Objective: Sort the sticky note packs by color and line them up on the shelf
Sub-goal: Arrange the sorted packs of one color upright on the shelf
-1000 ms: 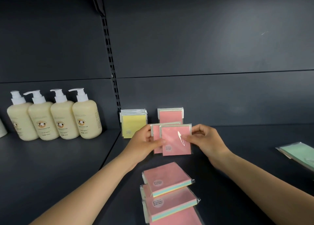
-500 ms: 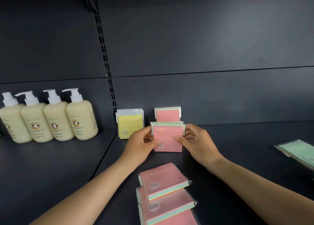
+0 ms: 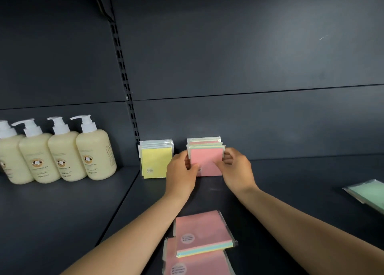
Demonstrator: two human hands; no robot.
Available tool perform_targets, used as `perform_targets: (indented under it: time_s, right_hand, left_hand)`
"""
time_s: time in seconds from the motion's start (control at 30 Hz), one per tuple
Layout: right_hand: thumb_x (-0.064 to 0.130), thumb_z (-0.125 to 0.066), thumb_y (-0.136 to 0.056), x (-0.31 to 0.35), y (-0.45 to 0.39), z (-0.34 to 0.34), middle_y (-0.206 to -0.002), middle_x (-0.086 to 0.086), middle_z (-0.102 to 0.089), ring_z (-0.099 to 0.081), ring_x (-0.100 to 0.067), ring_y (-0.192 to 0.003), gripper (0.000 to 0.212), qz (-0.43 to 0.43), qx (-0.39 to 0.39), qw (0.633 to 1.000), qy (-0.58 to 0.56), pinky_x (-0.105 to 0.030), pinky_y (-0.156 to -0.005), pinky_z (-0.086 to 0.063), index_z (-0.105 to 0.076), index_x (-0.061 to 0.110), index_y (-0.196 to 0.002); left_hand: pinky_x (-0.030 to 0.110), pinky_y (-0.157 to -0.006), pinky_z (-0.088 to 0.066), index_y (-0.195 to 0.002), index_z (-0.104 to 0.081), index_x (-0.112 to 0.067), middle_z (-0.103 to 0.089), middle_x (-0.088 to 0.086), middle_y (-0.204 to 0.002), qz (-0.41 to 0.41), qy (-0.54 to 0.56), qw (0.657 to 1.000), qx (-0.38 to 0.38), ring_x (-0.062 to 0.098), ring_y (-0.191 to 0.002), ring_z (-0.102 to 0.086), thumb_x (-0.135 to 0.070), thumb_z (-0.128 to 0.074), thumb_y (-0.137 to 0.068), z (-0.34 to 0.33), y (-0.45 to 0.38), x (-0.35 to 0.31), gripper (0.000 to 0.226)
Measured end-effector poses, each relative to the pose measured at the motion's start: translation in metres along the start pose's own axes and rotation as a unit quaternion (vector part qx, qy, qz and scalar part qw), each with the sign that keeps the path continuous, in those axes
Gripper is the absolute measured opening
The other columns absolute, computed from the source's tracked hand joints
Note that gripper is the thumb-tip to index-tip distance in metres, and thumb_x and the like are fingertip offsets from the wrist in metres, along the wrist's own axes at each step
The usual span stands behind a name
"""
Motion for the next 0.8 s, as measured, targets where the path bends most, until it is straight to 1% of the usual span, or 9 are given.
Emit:
perform_targets:
  time_s: [0.07,0.13,0.2,0.27,0.37,0.43,0.5,0.7,0.8]
  right_hand:
    - [0.016,-0.065,-0.087,-0.003,-0.003,-0.001,-0.093,0.008,-0.063,-0.058,-0.001,-0.083,0.017,-0.001,0.0,1.0,0.015,-0.006,-0.066,-0.041,-0.062,0.017,-0.104]
    - [0.017,-0.067,-0.086,-0.006,-0.005,-0.002,-0.102,0.005,-0.063,-0.059,-0.007,-0.091,0.025,-0.012,0.012,1.0,0.021,-0.01,-0.072,-0.043,-0.059,0.015,-0.11]
    - [0.014,-0.066,-0.086,-0.006,-0.007,-0.004,-0.107,0.002,-0.063,-0.058,-0.01,-0.095,0.032,-0.028,0.041,0.998,0.03,-0.018,-0.081,-0.045,-0.056,0.014,-0.116]
    - [0.014,-0.063,-0.088,-0.005,-0.009,-0.006,-0.109,0.002,-0.064,-0.058,-0.011,-0.097,0.032,-0.029,0.067,0.996,0.058,-0.021,-0.083,-0.045,-0.056,0.014,-0.119]
    - [0.017,-0.059,-0.09,-0.004,-0.01,-0.008,-0.109,0.002,-0.064,-0.058,-0.011,-0.094,0.029,-0.028,0.075,0.993,0.087,-0.017,-0.07,-0.042,-0.056,0.014,-0.118]
    - [0.018,-0.057,-0.091,-0.005,-0.011,-0.008,-0.105,0.003,-0.064,-0.057,-0.01,-0.09,0.026,-0.025,0.076,0.992,0.098,-0.014,-0.062,-0.039,-0.057,0.014,-0.117]
    - [0.018,-0.056,-0.091,-0.005,-0.01,-0.008,-0.102,0.004,-0.063,-0.057,-0.01,-0.088,0.025,-0.022,0.077,0.992,0.099,-0.011,-0.06,-0.038,-0.057,0.014,-0.115]
    - [0.016,-0.059,-0.09,-0.002,-0.008,-0.006,-0.112,0.001,-0.066,-0.061,-0.014,-0.102,0.03,-0.038,0.087,0.992,0.081,-0.025,-0.084,-0.048,-0.057,0.014,-0.119]
    - [0.015,-0.061,-0.089,0.001,-0.004,0.001,-0.113,-0.002,-0.066,-0.061,-0.018,-0.109,0.031,-0.049,0.08,0.994,0.056,-0.029,-0.093,-0.048,-0.058,0.013,-0.119]
  left_hand:
    - [0.028,-0.088,-0.047,-0.109,-0.063,-0.011,-0.059,0.006,-0.105,0.008,-0.023,1.0,0.008,0.02,-0.097,-0.059,-0.009,-0.067,-0.08,-0.001,-0.003,0.003,0.029]
    - [0.025,-0.09,-0.043,-0.114,-0.06,-0.013,-0.06,0.004,-0.109,0.013,-0.033,0.999,0.032,0.019,-0.102,-0.057,-0.01,-0.066,-0.081,-0.003,-0.004,0.004,0.033]
    - [0.021,-0.085,-0.039,-0.119,-0.057,-0.015,-0.063,0.002,-0.113,0.028,-0.035,0.997,0.058,0.019,-0.105,-0.057,-0.01,-0.063,-0.084,-0.005,-0.004,0.005,0.036]
    - [0.018,-0.078,-0.037,-0.12,-0.055,-0.014,-0.064,0.001,-0.113,0.039,-0.04,0.996,0.076,0.016,-0.097,-0.057,-0.01,-0.06,-0.086,-0.007,-0.004,0.005,0.034]
    - [0.014,-0.066,-0.031,-0.117,-0.053,-0.011,-0.062,-0.001,-0.103,0.04,-0.044,0.995,0.08,0.01,-0.083,-0.051,-0.009,-0.059,-0.088,-0.008,-0.006,0.004,0.03]
    - [0.014,-0.065,-0.031,-0.116,-0.054,-0.012,-0.06,-0.003,-0.097,0.039,-0.043,0.995,0.08,0.009,-0.081,-0.051,-0.009,-0.059,-0.088,-0.008,-0.006,0.005,0.029]
    - [0.014,-0.067,-0.032,-0.116,-0.054,-0.012,-0.061,-0.003,-0.098,0.036,-0.042,0.995,0.084,0.009,-0.081,-0.051,-0.01,-0.06,-0.088,-0.008,-0.006,0.006,0.029]
    - [0.016,-0.071,-0.035,-0.117,-0.054,-0.013,-0.063,-0.003,-0.105,0.045,-0.052,0.993,0.093,0.011,-0.087,-0.054,-0.013,-0.061,-0.086,-0.004,-0.004,0.002,0.031]
    - [0.027,-0.088,-0.044,-0.117,-0.055,-0.01,-0.064,0.003,-0.117,0.064,-0.042,0.991,0.108,0.02,-0.106,-0.059,-0.019,-0.065,-0.084,0.004,0.002,-0.002,0.035]
Point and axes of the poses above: each hand's wrist, its own y-axis away from the middle knuckle, its own z-axis out of the back of the hand, x = y × z, the point moved 1 cm from there along -y, towards the middle knuckle
